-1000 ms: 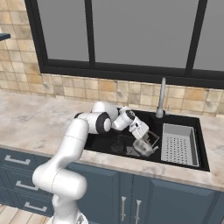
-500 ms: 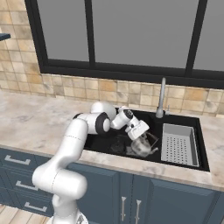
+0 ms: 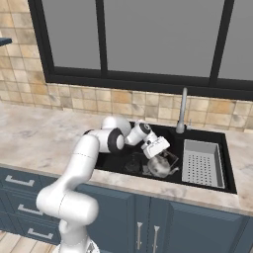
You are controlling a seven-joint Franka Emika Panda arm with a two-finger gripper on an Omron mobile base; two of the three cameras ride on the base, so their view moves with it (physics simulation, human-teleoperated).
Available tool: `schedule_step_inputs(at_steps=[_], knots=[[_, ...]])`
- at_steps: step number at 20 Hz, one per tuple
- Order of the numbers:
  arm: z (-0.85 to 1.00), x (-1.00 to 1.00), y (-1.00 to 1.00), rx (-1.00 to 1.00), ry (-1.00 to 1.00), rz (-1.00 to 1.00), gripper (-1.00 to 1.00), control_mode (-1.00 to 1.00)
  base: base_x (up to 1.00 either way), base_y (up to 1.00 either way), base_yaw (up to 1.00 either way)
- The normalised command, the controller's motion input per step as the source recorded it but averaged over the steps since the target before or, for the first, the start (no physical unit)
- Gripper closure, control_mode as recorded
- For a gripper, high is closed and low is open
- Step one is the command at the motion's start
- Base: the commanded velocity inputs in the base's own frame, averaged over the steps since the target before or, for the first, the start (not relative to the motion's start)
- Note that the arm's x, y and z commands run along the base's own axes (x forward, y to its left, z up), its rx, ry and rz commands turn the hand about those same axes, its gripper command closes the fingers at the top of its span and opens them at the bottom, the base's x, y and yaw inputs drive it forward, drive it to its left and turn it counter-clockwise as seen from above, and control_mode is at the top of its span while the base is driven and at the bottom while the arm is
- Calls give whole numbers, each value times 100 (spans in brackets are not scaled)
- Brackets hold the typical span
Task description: Open the cabinet, pick the kettle from the cabinet, and place it in the sink.
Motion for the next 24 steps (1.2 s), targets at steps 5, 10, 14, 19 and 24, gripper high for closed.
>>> schedule_step_inputs(at_steps=[5, 10, 14, 19, 24], knots=[[-3, -18, 2, -5, 0, -13, -100, -100, 0, 0, 0], [-11, -16, 26, -11, 4, -16, -100, -100, 0, 0, 0], [-11, 0, 38, -14, 7, -11, -100, -100, 0, 0, 0], [-11, 12, 39, -13, 10, -3, -100, -100, 0, 0, 0], [-1, 7, 39, -6, 1, 0, -100, -100, 0, 0, 0]])
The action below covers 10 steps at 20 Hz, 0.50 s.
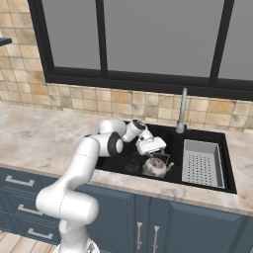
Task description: Open the cabinet, pick the kettle from the cabinet, and place it in the sink.
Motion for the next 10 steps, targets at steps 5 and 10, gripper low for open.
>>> schedule_step_inputs(at_steps=[5, 10], knots=[[0, -4, 42, -2, 0, 0, -100, -100, 0, 0, 0], [0, -4, 37, -1, 0, 1, -100, -100, 0, 0, 0]])
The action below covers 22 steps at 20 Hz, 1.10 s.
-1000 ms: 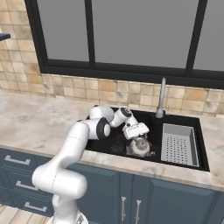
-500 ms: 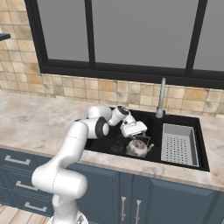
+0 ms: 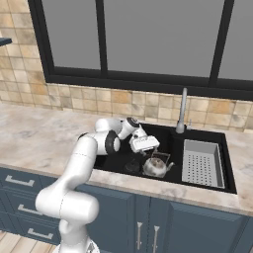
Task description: Open the cabinet, pick the kettle from the cabinet, and place it in the sink.
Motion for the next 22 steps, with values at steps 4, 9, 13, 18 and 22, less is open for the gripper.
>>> schedule_step_inputs(at_steps=[4, 9, 13, 18, 22], knots=[[7, -11, 19, 7, 1, 12, -100, -100, 0, 0, 0], [11, -24, 16, 11, 1, 22, -100, -100, 0, 0, 0], [15, -26, 14, 16, 0, 30, -100, -100, 0, 0, 0], [15, -26, 15, 28, 0, 35, -100, -100, 0, 0, 0], [16, -25, 13, 35, 0, 36, -100, -100, 0, 0, 0]])
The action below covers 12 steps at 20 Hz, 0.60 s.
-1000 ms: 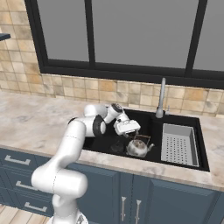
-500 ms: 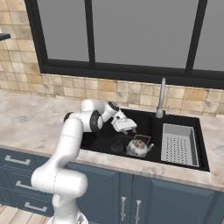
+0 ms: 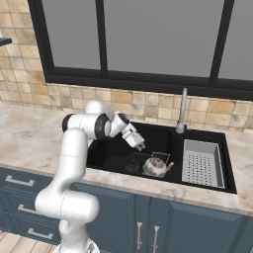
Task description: Open the cabinet, pick the kettle from the cabinet, and place it in the sink.
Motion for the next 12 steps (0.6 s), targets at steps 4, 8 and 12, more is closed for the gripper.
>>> schedule_step_inputs(at_steps=[4, 8, 12], knots=[[20, -20, 13, 39, 0, 36, -100, -100, 0, 0, 0], [30, -13, 11, 34, 0, 34, -100, -100, 0, 0, 0], [34, -12, 12, 26, 0, 33, -100, -100, 0, 0, 0]])
